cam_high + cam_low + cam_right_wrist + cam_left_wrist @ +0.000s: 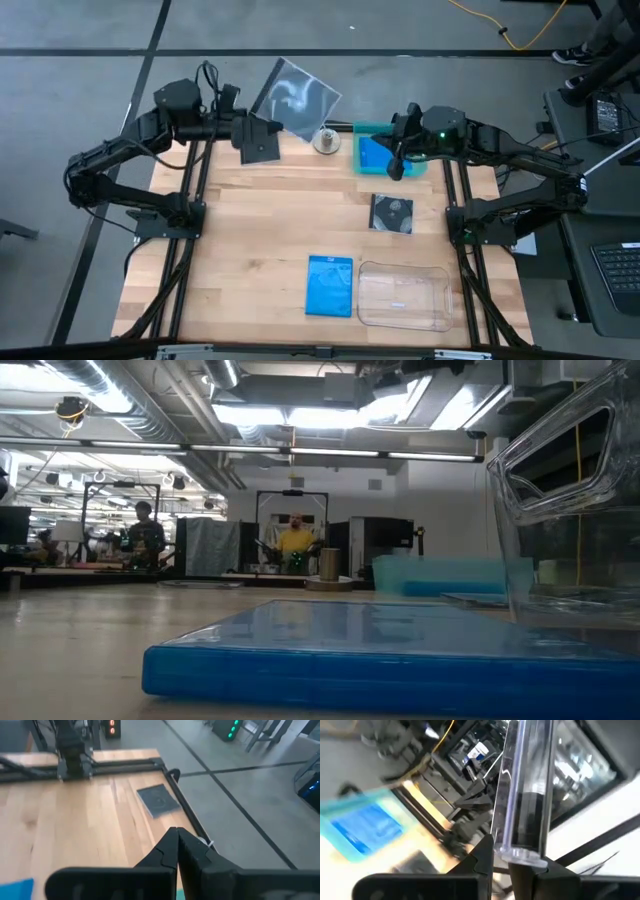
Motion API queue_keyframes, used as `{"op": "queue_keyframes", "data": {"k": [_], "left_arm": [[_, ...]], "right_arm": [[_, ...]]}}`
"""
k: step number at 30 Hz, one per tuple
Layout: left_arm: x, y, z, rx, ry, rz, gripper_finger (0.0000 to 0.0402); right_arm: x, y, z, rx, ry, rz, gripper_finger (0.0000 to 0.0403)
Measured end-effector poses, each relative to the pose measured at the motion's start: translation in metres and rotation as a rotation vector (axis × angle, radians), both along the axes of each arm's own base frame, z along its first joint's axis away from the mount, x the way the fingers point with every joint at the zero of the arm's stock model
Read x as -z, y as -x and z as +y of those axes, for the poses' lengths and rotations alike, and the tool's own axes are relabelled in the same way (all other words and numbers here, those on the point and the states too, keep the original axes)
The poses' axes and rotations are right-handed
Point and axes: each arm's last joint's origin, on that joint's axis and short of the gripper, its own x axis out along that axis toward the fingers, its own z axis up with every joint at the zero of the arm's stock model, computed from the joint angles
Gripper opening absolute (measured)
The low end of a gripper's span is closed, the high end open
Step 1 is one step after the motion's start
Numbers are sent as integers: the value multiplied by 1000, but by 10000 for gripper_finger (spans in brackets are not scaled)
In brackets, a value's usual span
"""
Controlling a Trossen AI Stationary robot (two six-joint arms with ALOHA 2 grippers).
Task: Pick & place jewel cases by type
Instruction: Put the middle black CD case into the transparent bin
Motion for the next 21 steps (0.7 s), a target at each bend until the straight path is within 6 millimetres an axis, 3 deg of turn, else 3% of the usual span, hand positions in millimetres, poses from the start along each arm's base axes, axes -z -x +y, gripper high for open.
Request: {"op": "queue_keyframes", "data": {"k": [4, 7, 14, 17, 21], "left_arm": [[0, 1, 0, -6, 179, -27, 34], [-1, 2, 0, -7, 214, -33, 34], [12, -2, 11, -15, -131, 125, 34], [26, -9, 19, 2, -254, 265, 34], [44, -25, 30, 43, -356, 399, 38]], "right_arm": [[2, 1, 0, -25, 42, 48, 8], [3, 2, 0, -38, 64, 72, 8], [-10, 6, -13, -36, 45, 18, 18], [-31, 14, -25, -91, -35, -39, 57], [-63, 22, -40, -166, -126, -61, 135]]}}
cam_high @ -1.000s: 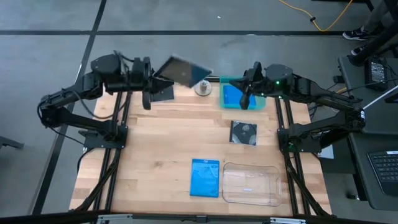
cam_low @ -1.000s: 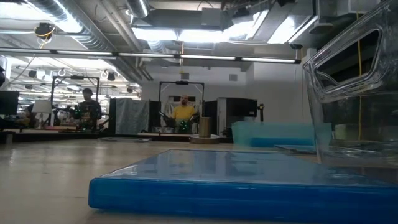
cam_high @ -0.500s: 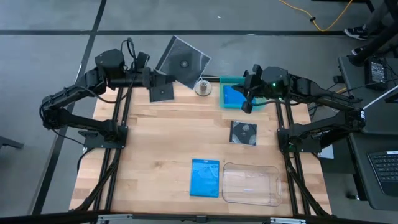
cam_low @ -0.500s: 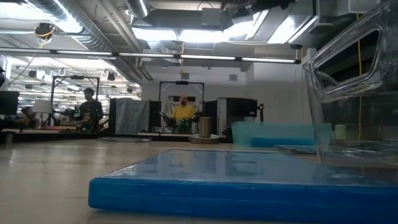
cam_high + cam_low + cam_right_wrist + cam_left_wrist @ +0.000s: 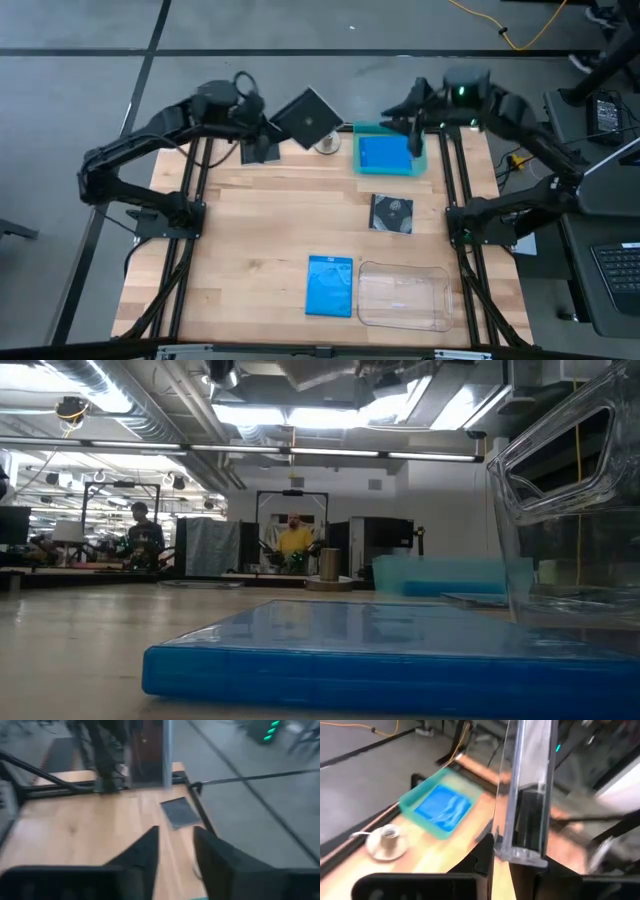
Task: Pick & place jewel cases by type
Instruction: Put the middle black CD case into the transparent bin
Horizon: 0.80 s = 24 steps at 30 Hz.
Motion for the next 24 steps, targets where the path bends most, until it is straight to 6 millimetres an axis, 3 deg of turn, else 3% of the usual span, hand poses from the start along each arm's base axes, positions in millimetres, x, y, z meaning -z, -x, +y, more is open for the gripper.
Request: {"op": "queue_keyframes", "data": {"k": [4, 9, 15, 24], "left_arm": [[13, -20, 8, 70, -67, 55, 34], [26, -45, 15, 164, -56, 45, 37], [34, -59, 19, 211, -53, 35, 33], [38, -61, 20, 228, -32, 49, 33]], "right_arm": [[-21, -2, -19, -38, -140, 21, 219], [-18, -22, -39, -124, -265, 115, 283], [-5, -50, -56, -194, -307, 145, 291], [16, -77, -67, -257, -353, 178, 268]]}}
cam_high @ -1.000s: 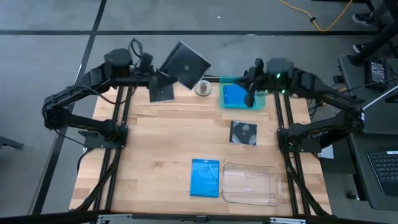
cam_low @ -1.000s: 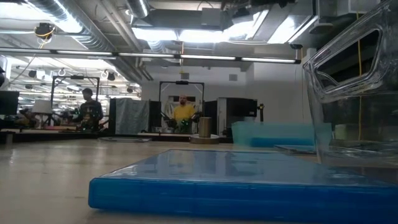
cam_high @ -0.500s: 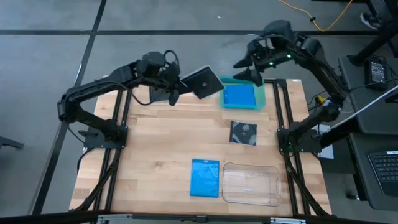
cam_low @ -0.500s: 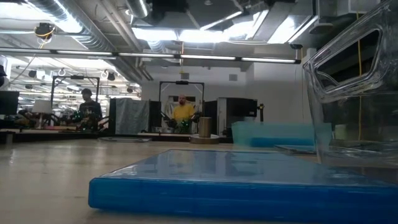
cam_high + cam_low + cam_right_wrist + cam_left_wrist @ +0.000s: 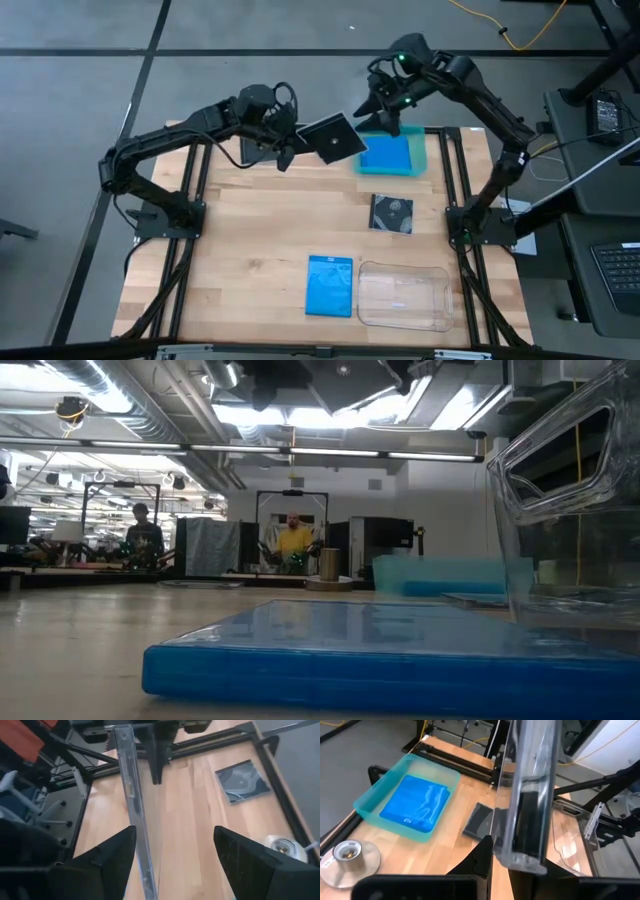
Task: Pick & place jewel cases by type
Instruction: Put the middle black CD case into the transparent bin
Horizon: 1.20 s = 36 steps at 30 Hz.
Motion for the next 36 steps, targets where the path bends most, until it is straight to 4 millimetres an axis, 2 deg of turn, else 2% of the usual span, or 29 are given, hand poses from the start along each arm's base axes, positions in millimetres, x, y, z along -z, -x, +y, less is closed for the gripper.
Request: {"op": "queue_keyframes", "data": {"k": [5, 16, 24, 36], "left_arm": [[1, 1, 1, -4, 6, 12, 35], [1, 1, 1, -12, -12, 10, 32], [-1, 1, 3, -28, -22, 0, 30], [-2, 6, -4, -4, -1, 16, 28]], "right_arm": [[3, -12, 3, -67, -30, -37, 247], [1, -20, 15, -138, -69, -76, 186], [3, -25, 22, -179, -85, -76, 173], [6, -5, -9, -65, -80, -34, 173]]}}
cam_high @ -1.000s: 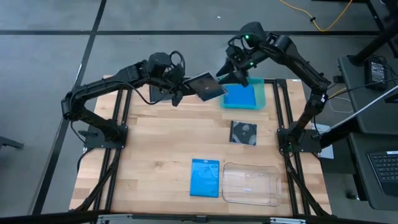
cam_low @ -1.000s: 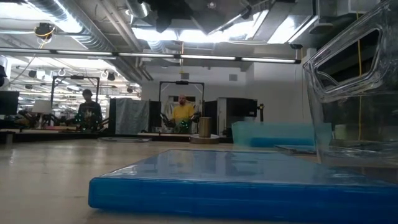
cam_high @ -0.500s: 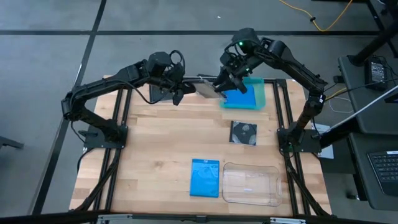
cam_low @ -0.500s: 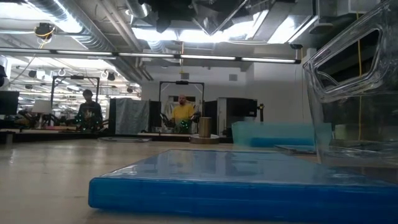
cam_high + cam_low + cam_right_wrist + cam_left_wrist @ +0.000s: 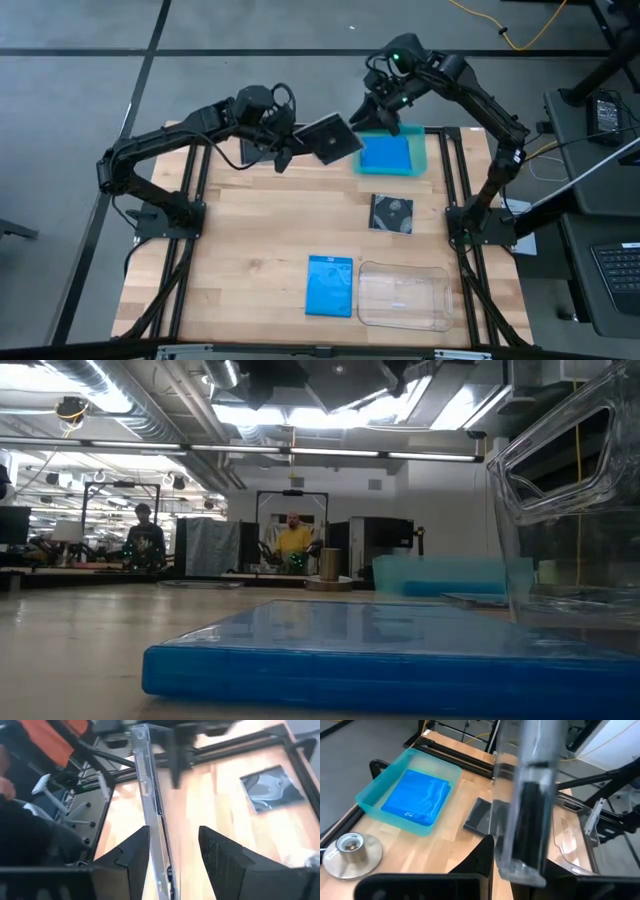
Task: Pick & place jewel cases by type
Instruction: Put the middle black CD case into the transparent bin
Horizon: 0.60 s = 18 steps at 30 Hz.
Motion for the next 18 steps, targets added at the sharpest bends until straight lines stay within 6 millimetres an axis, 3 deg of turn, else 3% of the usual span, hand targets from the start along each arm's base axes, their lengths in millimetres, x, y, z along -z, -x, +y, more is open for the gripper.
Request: {"op": "queue_keyframes", "data": {"k": [18], "left_arm": [[-4, -1, -2, 9, -13, -26, 28]], "right_arm": [[1, 26, -22, 22, 13, 10, 186]]}}
